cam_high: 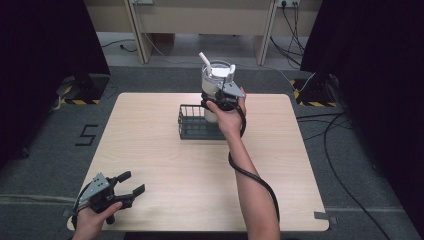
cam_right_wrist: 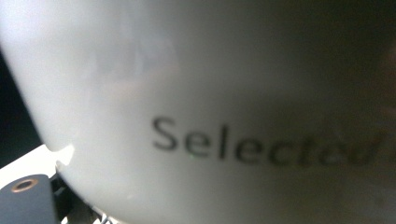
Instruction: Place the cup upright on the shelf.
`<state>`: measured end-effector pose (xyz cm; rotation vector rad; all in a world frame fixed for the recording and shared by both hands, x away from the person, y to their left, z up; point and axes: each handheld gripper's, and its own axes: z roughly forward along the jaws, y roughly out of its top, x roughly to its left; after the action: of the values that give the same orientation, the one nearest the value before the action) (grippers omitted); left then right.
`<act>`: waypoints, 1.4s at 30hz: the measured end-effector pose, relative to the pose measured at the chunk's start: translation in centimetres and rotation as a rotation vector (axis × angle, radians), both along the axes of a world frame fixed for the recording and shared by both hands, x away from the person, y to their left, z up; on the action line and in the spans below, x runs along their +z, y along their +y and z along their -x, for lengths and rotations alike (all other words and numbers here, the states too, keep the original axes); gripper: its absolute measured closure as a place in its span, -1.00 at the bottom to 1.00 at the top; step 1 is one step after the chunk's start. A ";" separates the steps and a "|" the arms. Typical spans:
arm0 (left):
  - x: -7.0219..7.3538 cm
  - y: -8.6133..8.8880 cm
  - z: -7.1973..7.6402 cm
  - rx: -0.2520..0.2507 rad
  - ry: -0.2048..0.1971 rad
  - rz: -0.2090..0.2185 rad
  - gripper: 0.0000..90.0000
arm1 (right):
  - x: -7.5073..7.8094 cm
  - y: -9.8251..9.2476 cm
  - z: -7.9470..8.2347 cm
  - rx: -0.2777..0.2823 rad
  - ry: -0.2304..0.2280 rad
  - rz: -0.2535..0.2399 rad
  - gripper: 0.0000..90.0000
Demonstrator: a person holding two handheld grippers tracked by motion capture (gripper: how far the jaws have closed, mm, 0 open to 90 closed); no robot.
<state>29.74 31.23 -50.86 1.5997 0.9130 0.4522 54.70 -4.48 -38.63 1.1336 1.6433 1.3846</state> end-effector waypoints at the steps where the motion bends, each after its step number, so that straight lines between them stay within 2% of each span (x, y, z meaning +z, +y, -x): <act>1: 0.0 0.0 0.0 -0.001 0.000 0.001 -0.61 | -0.2 0.0 -0.1 0.001 0.003 -0.001 -0.77; 10: 0.0 0.0 0.0 -0.003 -0.001 0.000 -0.61 | -1.7 0.2 -0.6 -0.009 0.040 0.011 -0.78; 16: 0.0 0.0 0.0 -0.006 -0.001 -0.006 -0.61 | -2.6 0.2 -0.8 -0.013 0.056 0.032 -0.78; 23: 0.0 0.0 0.0 -0.008 -0.001 -0.005 -0.61 | -3.3 0.1 -1.0 -0.025 0.068 0.031 -0.78; 37: 0.0 -0.2 0.1 -0.014 -0.003 -0.006 -0.61 | -3.9 0.0 -0.9 -0.023 0.050 0.037 -0.79; 42: 0.0 -0.3 0.1 -0.017 -0.003 -0.006 -0.61 | -4.1 0.0 -0.7 -0.012 0.048 0.035 -0.85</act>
<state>29.66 30.94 -50.85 1.6102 0.8957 0.4454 55.41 -4.47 -42.70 1.1624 1.6854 1.3259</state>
